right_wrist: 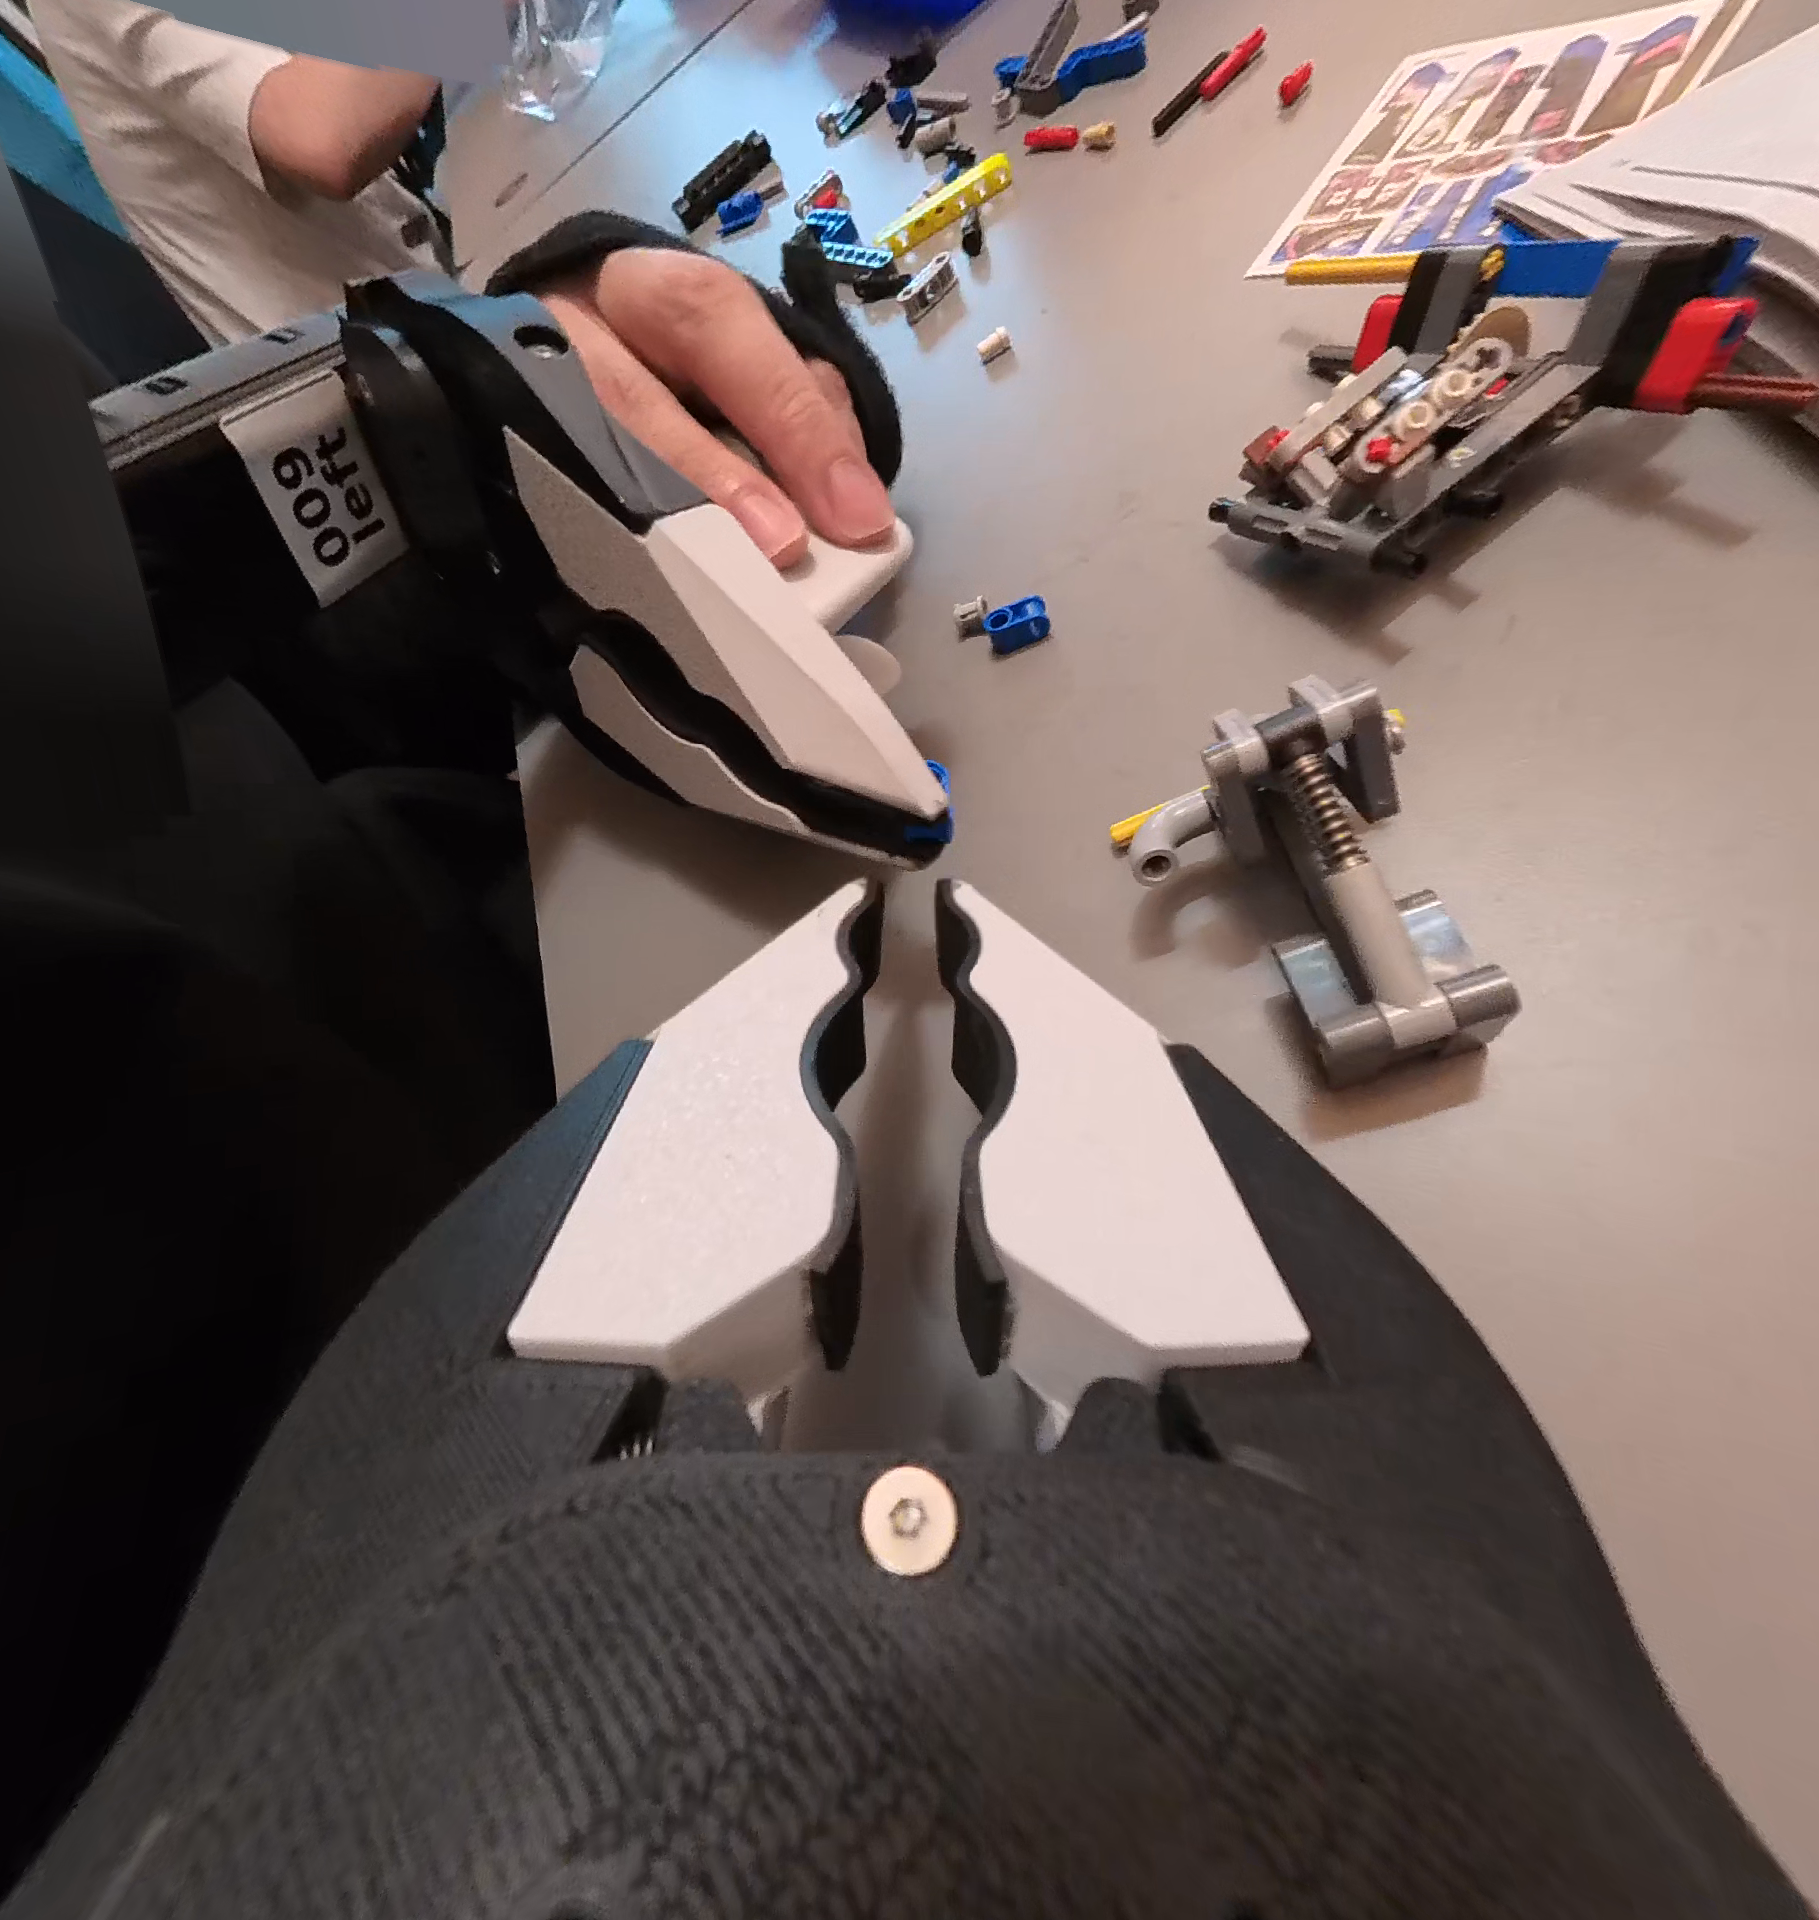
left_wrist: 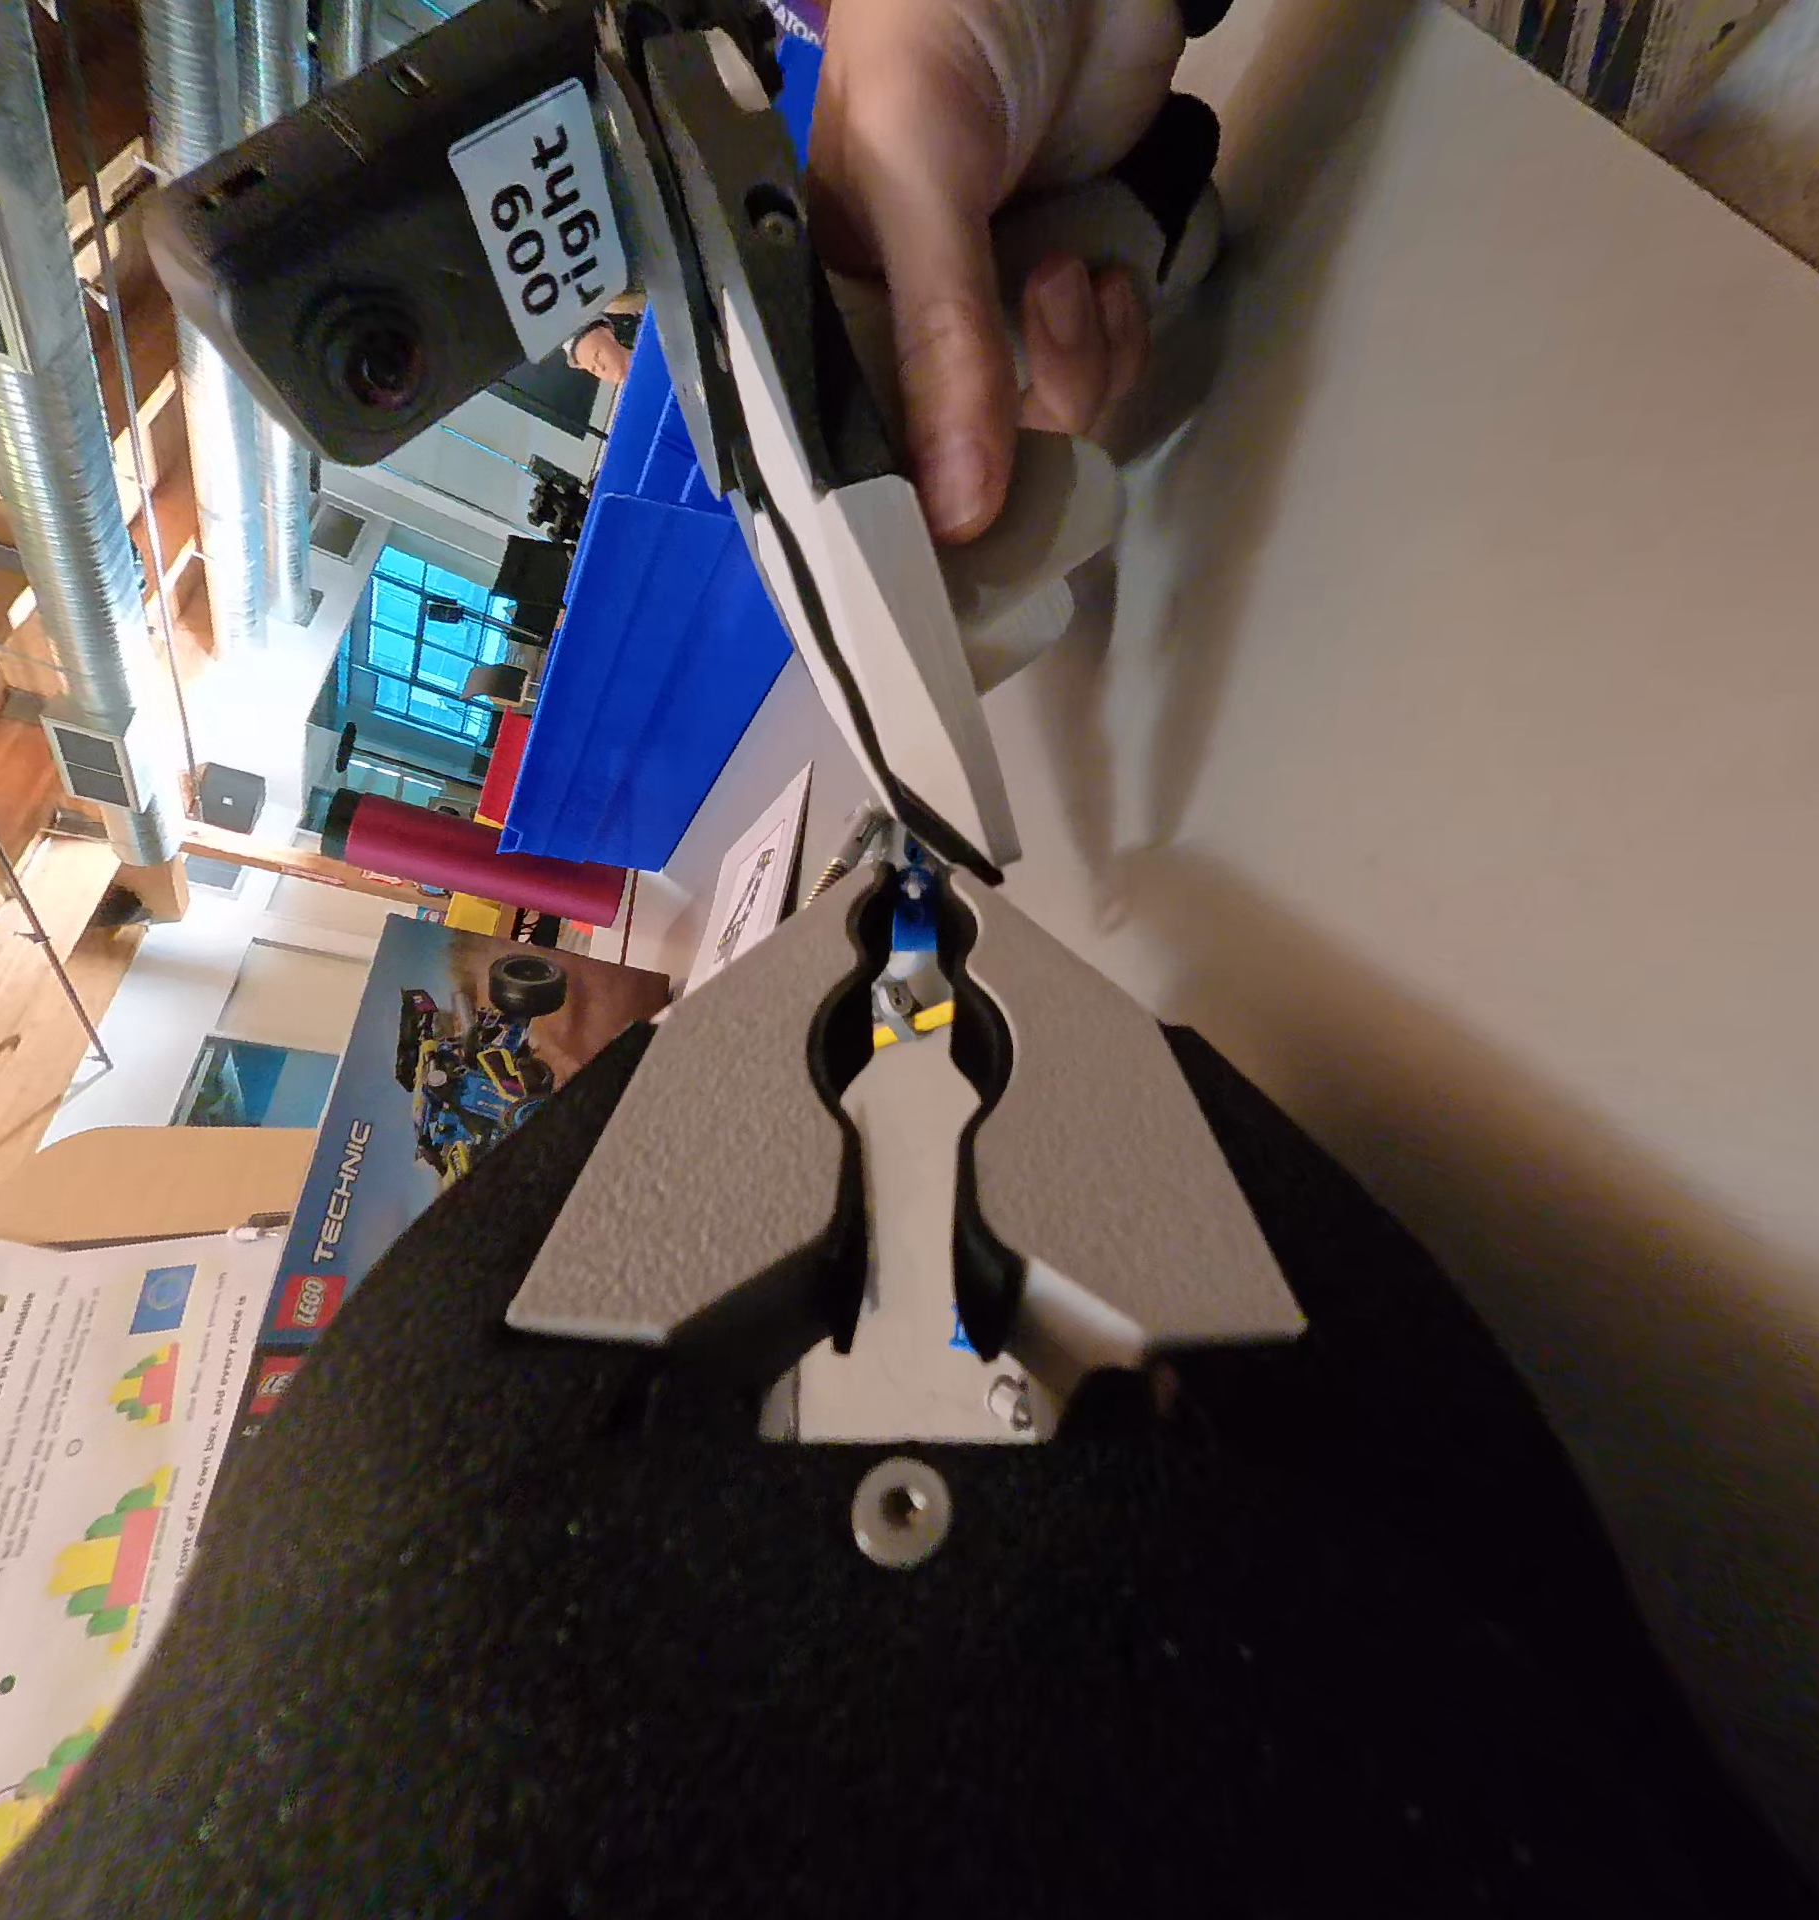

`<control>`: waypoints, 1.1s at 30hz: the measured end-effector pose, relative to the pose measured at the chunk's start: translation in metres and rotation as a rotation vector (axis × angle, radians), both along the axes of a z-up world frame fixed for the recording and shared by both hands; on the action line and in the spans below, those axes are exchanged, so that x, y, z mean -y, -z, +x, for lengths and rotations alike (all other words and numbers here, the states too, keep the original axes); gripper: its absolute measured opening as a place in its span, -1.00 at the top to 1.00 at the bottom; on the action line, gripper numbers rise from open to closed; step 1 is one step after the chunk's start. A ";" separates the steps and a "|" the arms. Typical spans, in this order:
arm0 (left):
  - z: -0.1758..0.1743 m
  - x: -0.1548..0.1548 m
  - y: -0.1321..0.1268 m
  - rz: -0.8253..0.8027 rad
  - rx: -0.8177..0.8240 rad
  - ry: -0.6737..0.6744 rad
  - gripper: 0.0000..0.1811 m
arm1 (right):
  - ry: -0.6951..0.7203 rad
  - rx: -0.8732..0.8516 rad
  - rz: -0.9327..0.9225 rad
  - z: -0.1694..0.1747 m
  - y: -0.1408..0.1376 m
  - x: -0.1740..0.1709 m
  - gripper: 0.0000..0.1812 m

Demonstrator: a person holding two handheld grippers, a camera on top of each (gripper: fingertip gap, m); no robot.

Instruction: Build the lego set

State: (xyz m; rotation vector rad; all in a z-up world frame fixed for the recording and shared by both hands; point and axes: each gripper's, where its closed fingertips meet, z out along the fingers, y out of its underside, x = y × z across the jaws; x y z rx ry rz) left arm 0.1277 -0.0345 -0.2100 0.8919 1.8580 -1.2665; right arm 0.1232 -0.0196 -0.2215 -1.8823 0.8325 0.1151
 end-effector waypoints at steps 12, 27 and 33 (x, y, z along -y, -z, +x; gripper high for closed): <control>0.002 0.000 0.000 -0.002 0.015 -0.008 0.95 | -0.003 -0.004 0.034 0.000 -0.004 0.000 1.00; 0.003 0.001 -0.001 -0.012 0.007 -0.006 0.95 | 0.068 -0.004 0.068 0.008 -0.009 0.008 0.88; 0.001 0.000 0.000 -0.011 -0.111 0.008 0.95 | 0.057 -0.045 0.128 0.006 -0.013 0.003 0.84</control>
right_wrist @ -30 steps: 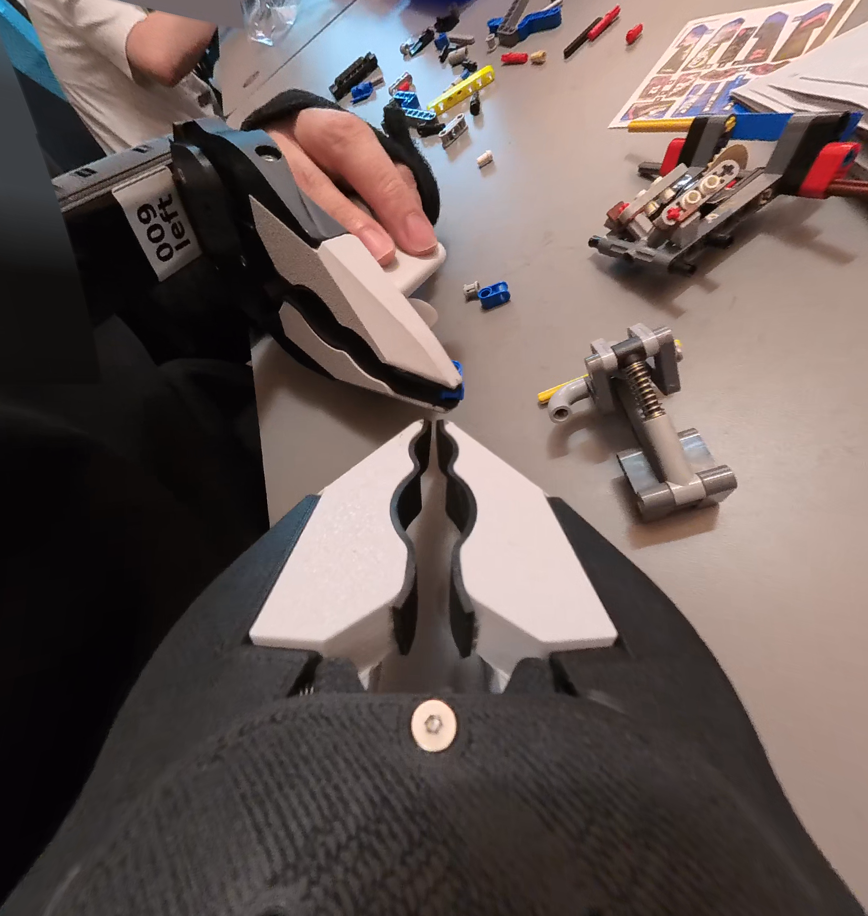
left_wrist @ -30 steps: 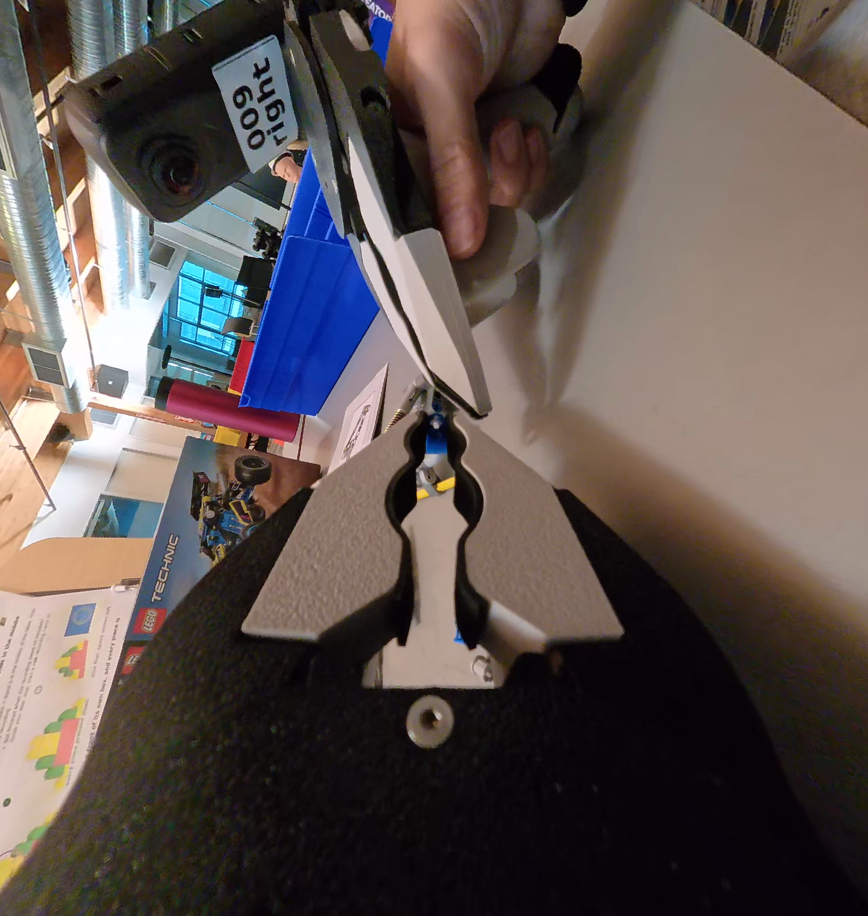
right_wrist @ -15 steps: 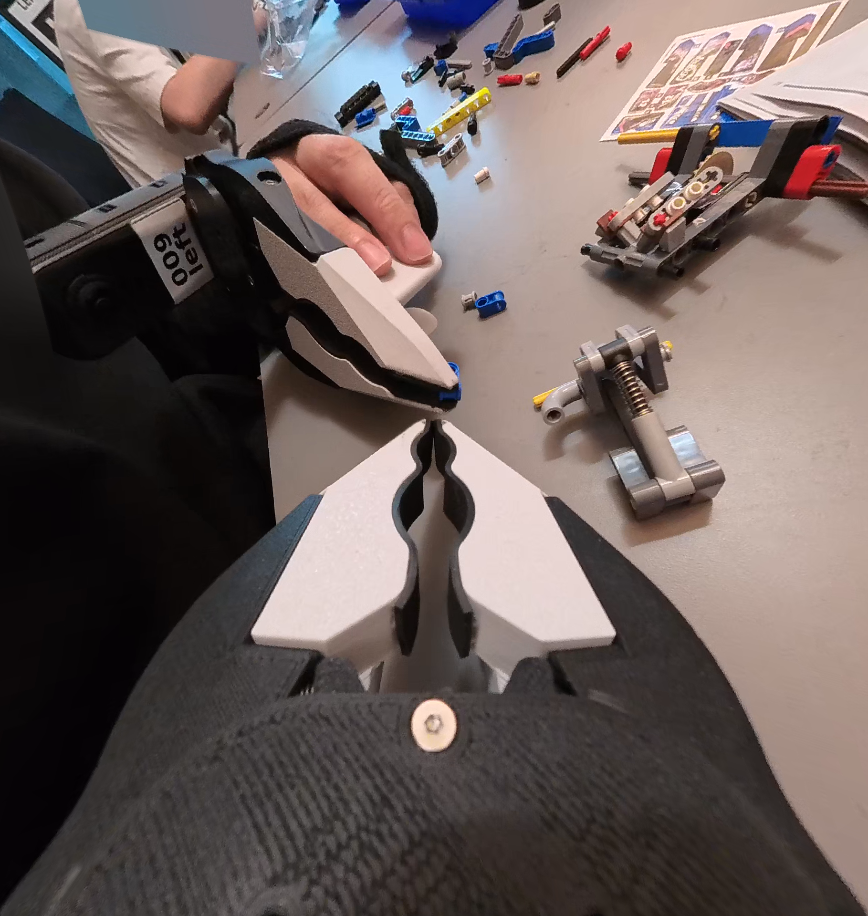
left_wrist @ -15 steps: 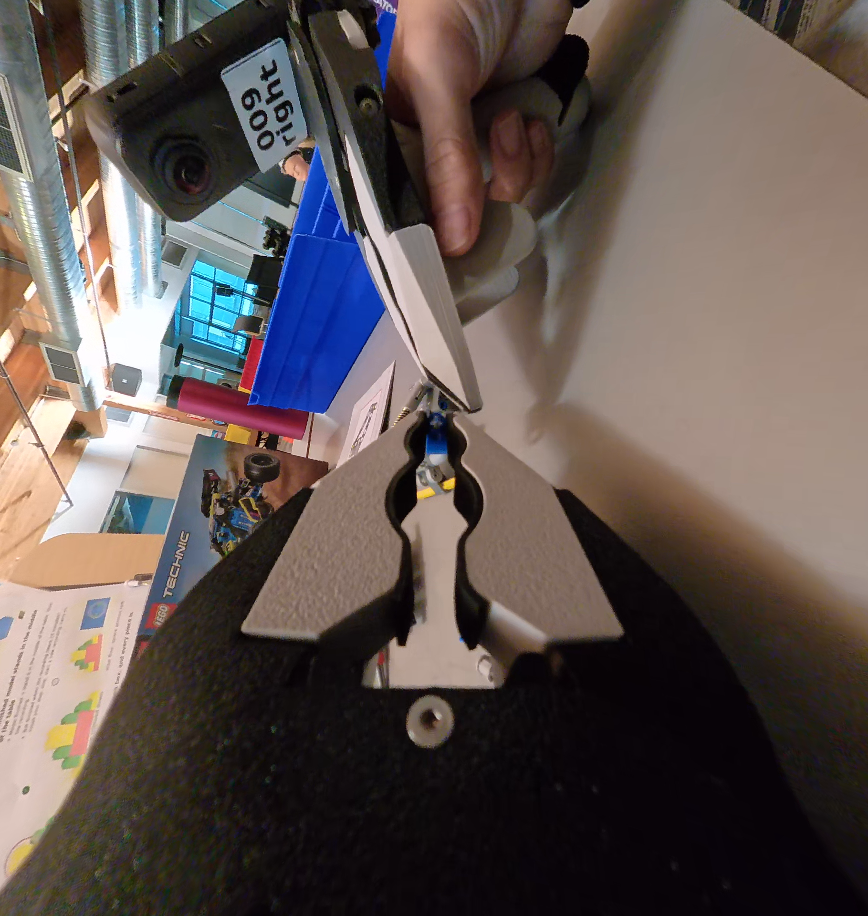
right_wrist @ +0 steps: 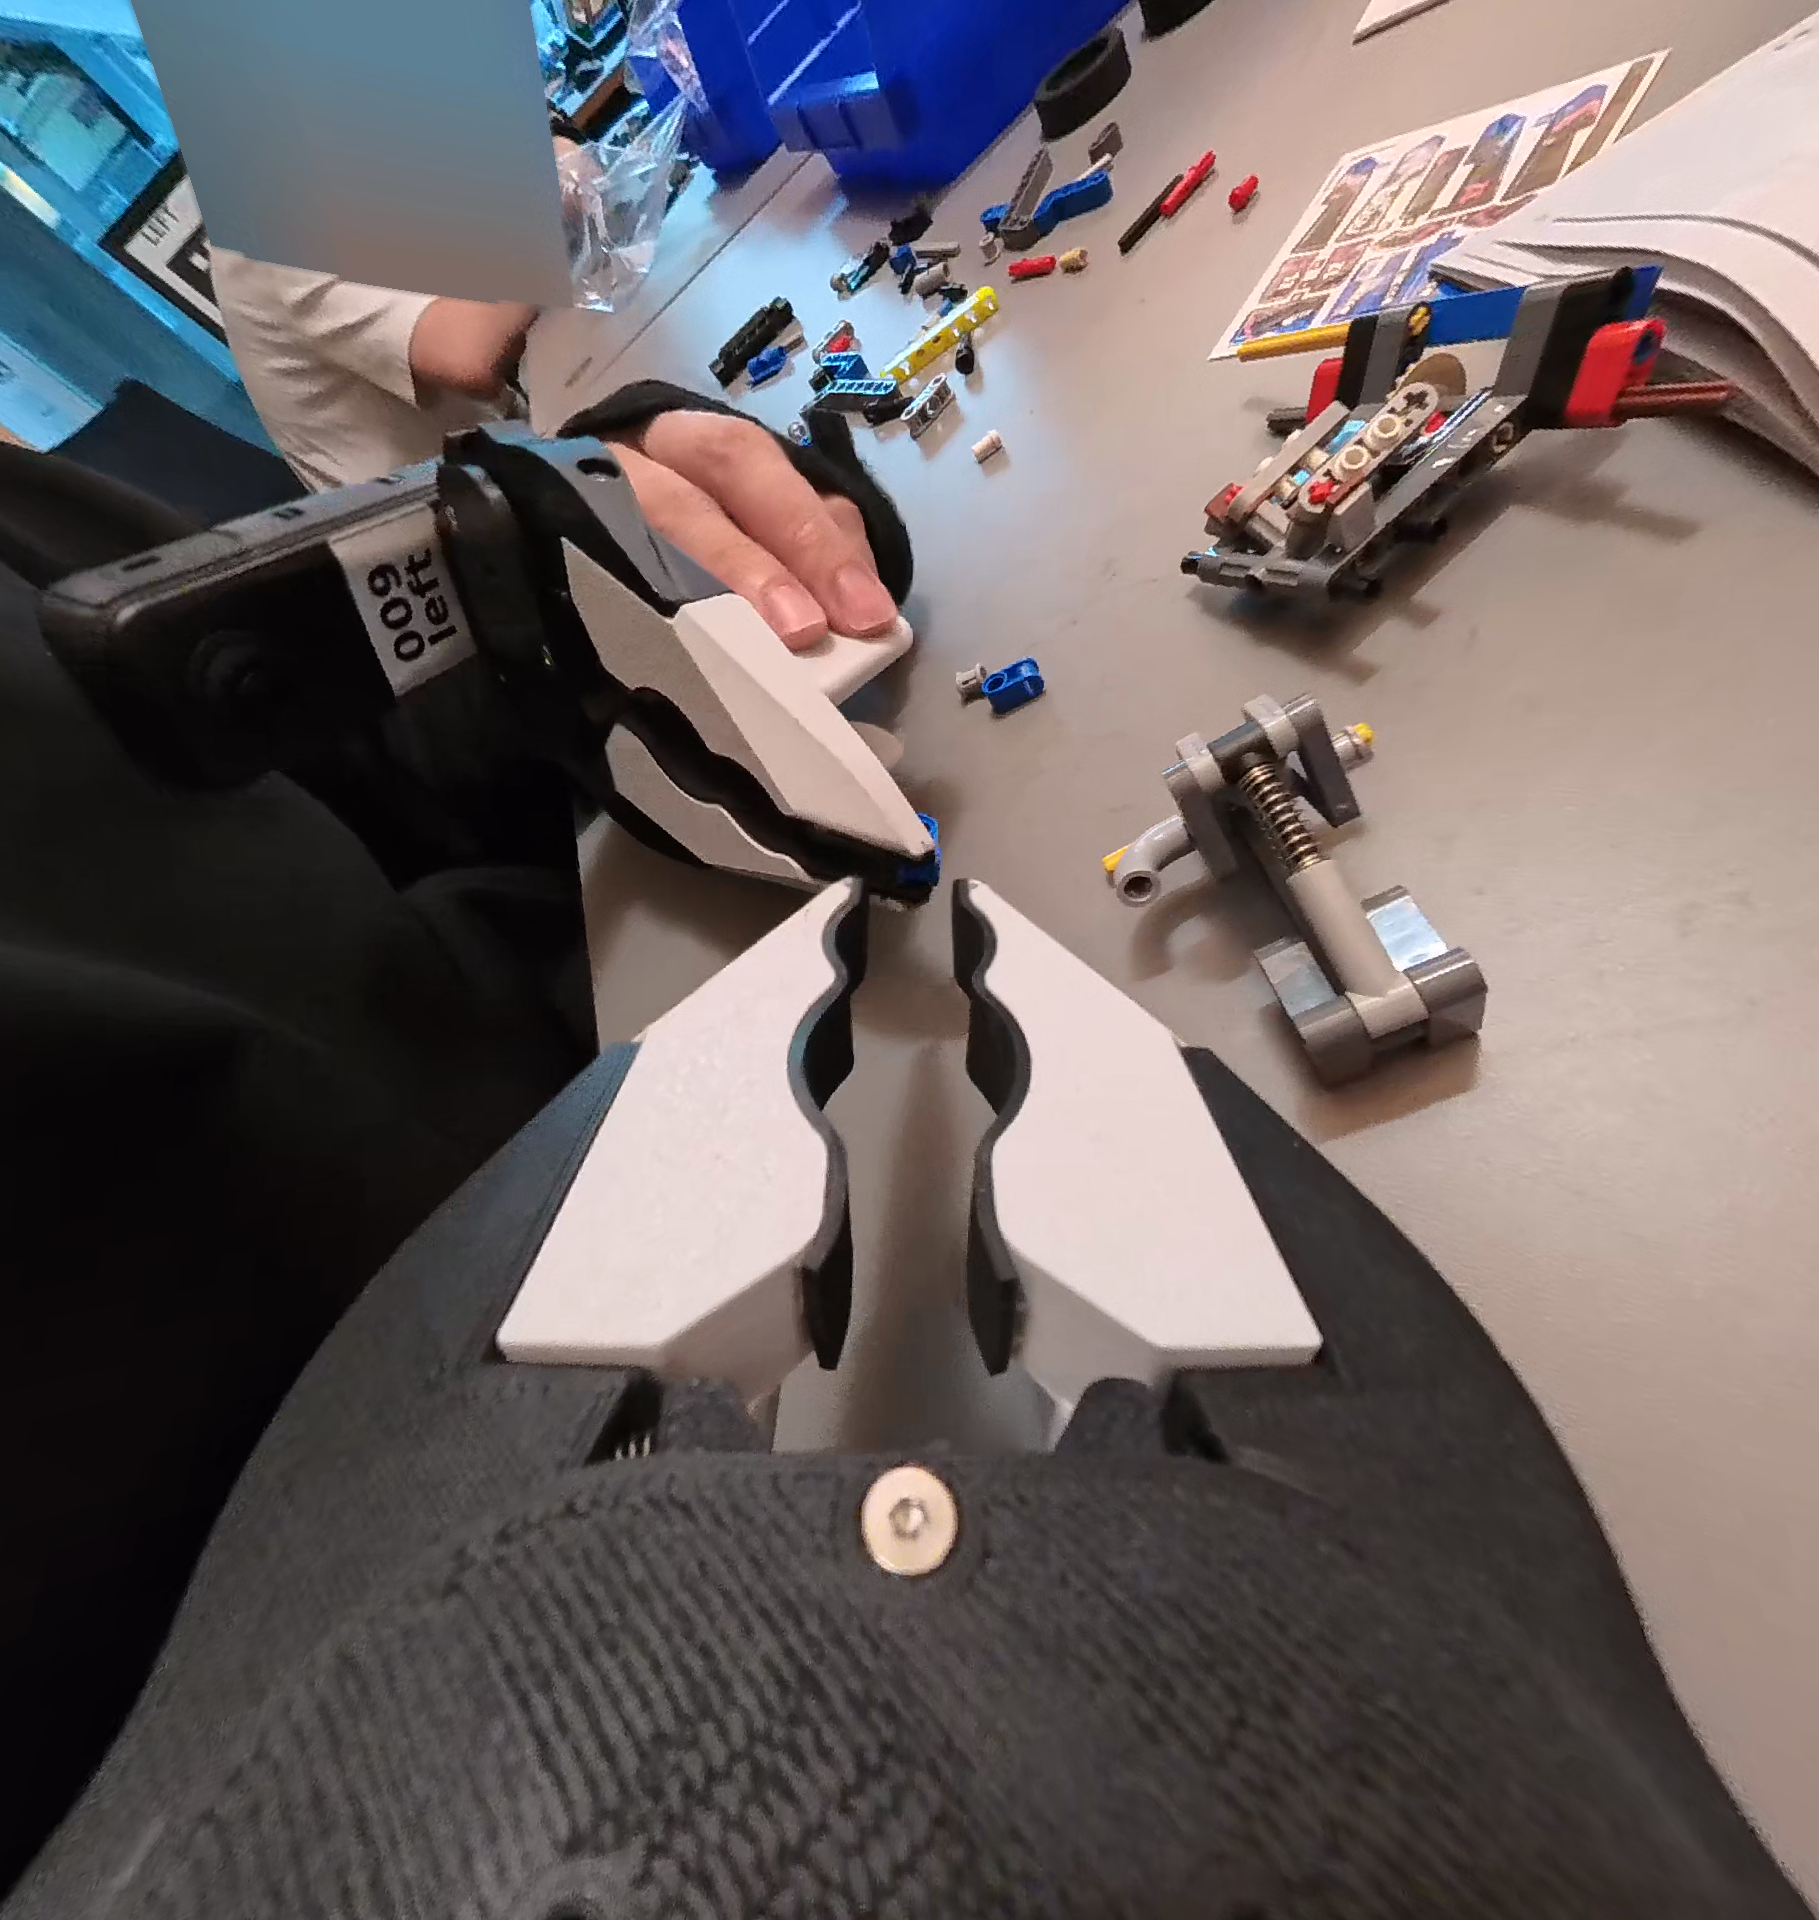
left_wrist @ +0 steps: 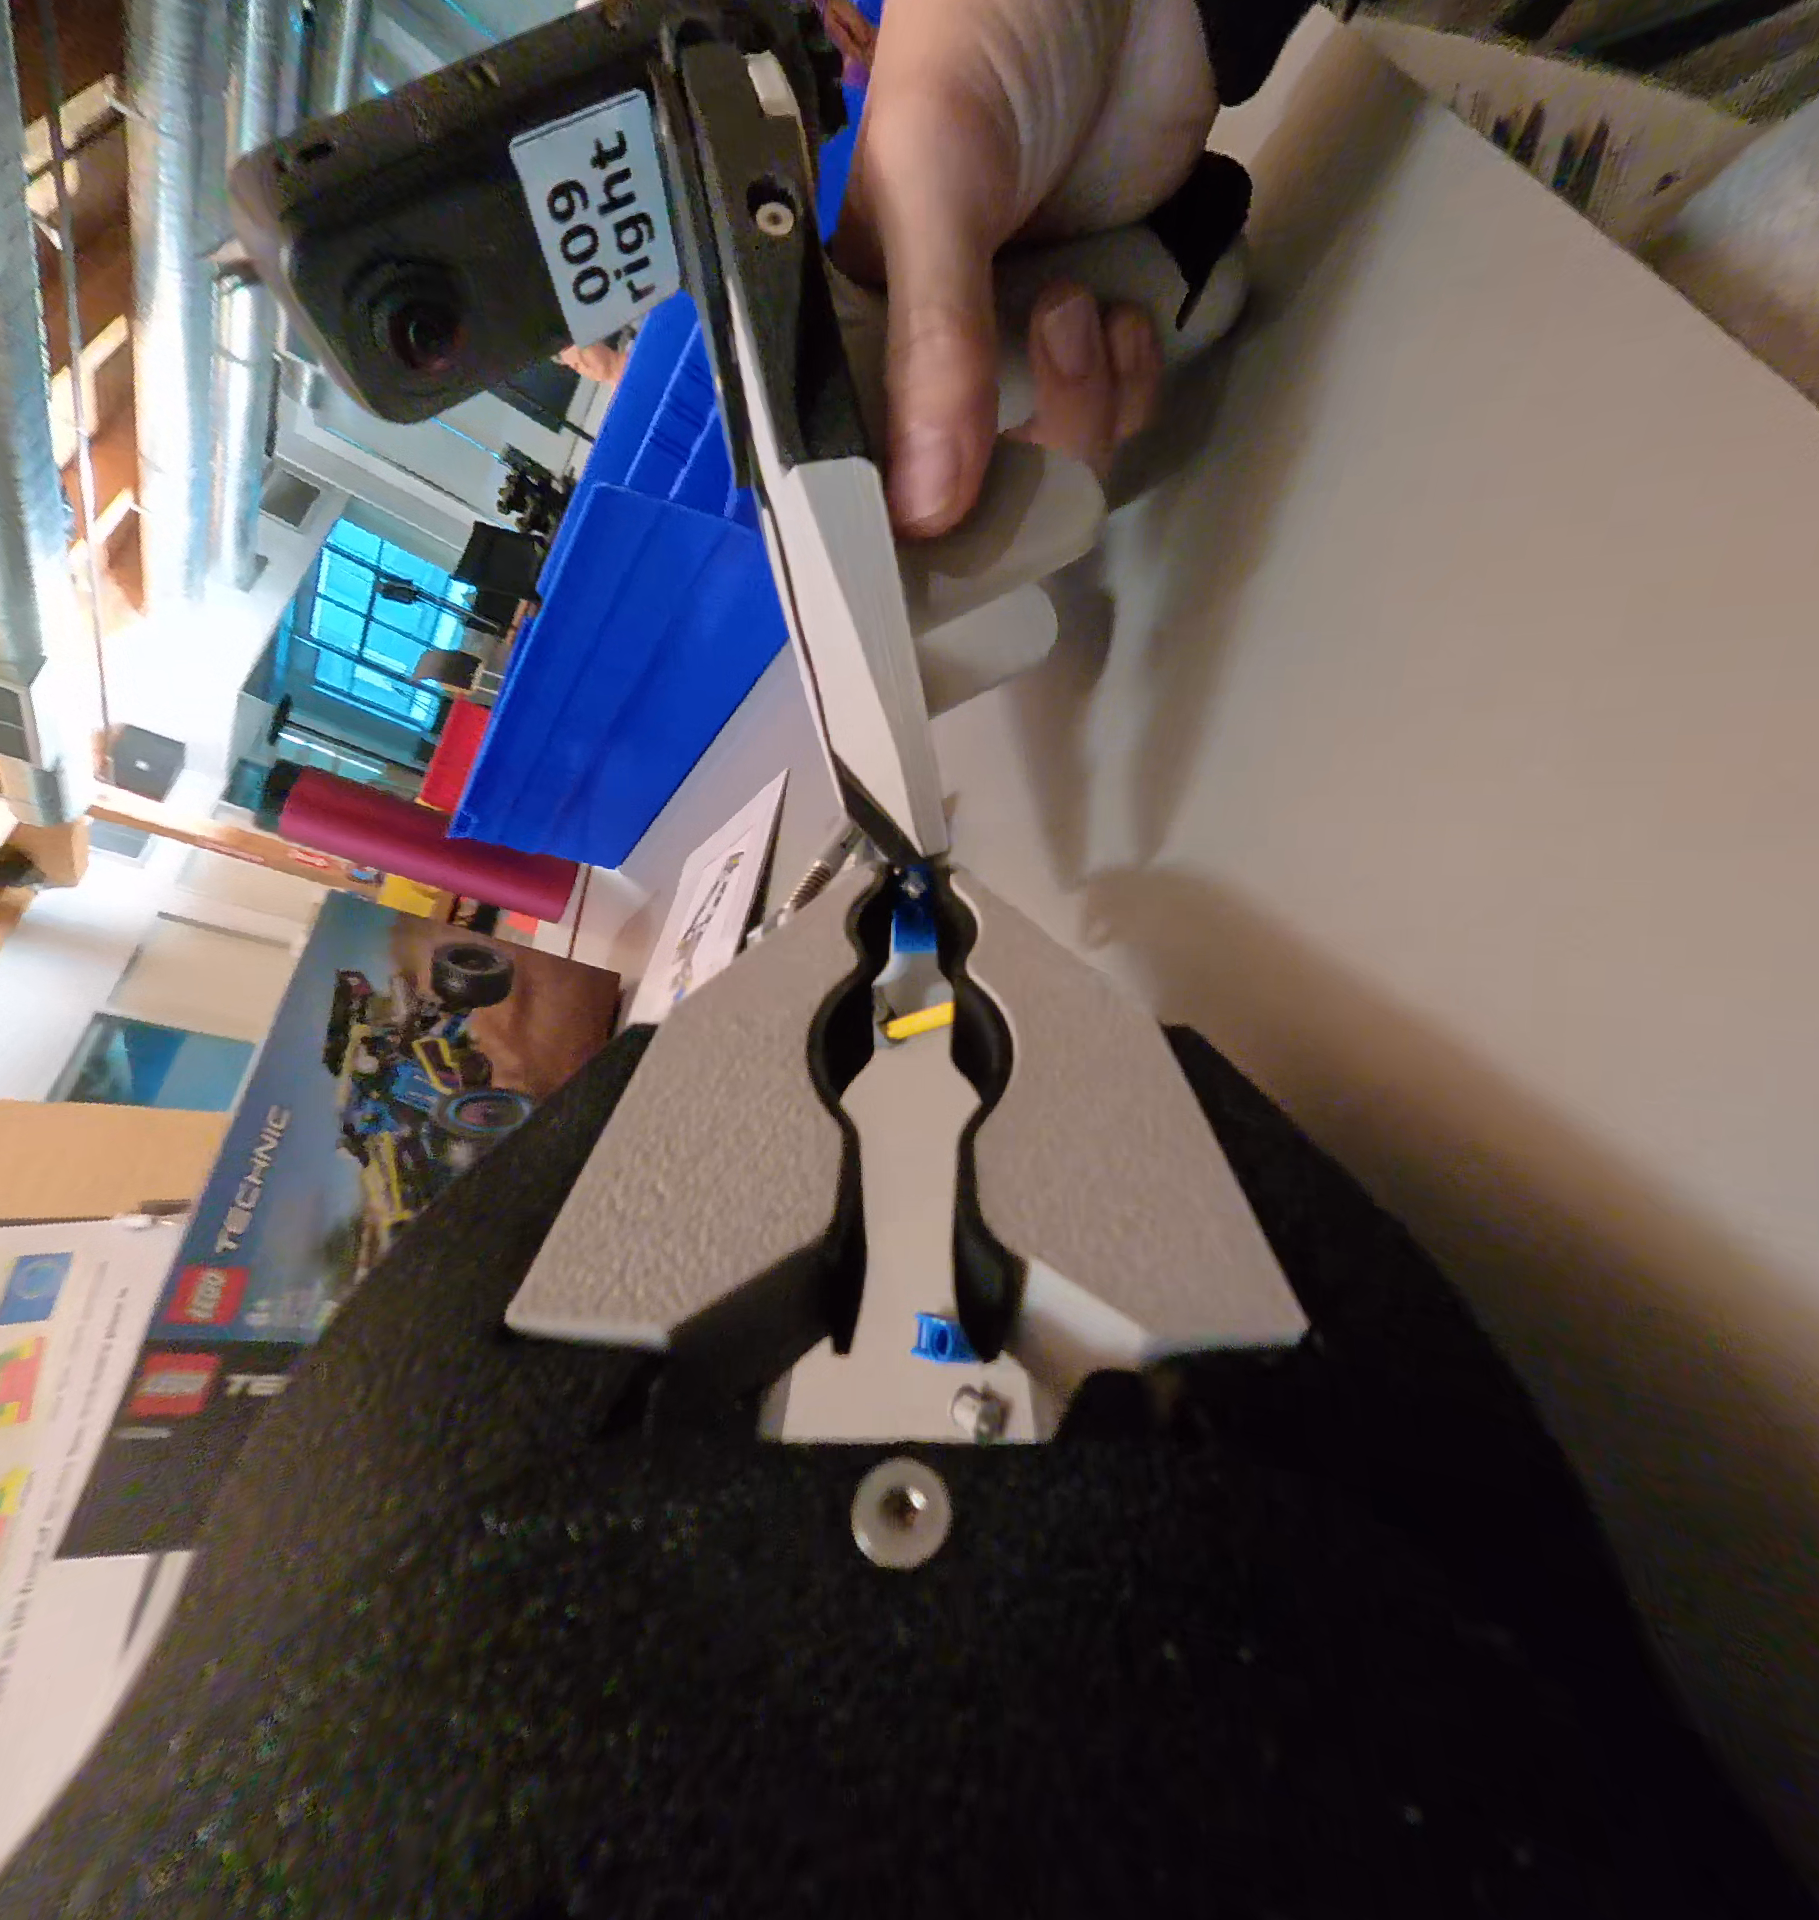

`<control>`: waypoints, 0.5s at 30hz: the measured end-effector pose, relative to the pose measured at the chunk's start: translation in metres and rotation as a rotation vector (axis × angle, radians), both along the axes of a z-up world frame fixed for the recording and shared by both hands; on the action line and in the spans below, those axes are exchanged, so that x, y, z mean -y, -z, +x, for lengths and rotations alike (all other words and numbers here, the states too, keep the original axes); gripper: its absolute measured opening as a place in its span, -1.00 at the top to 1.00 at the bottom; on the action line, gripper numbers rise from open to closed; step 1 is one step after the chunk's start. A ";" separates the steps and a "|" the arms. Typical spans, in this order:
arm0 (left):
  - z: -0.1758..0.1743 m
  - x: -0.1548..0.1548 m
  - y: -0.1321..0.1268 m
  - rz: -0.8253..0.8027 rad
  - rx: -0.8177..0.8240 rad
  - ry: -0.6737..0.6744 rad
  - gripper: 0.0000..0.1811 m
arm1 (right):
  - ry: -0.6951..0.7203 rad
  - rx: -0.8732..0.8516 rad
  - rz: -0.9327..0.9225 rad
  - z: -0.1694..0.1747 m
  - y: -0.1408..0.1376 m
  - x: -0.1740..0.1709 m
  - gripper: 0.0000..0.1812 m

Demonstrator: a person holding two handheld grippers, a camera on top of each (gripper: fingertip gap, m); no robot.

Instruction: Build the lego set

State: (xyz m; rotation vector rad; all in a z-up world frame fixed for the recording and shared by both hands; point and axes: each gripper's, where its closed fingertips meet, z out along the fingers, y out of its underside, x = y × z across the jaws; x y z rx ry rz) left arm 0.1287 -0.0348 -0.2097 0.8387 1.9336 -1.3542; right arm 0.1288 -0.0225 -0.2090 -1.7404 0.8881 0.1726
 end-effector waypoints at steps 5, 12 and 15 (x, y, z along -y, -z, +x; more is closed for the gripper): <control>-0.008 -0.006 0.024 0.196 -0.164 0.020 0.95 | -0.011 0.012 -0.031 -0.003 0.002 0.000 0.82; -0.008 -0.006 0.031 0.312 -0.381 -0.001 0.82 | -0.027 0.013 -0.218 -0.009 0.026 0.008 0.79; -0.008 -0.007 0.030 0.302 -0.372 0.000 0.78 | -0.039 0.018 -0.241 -0.010 0.028 0.007 0.80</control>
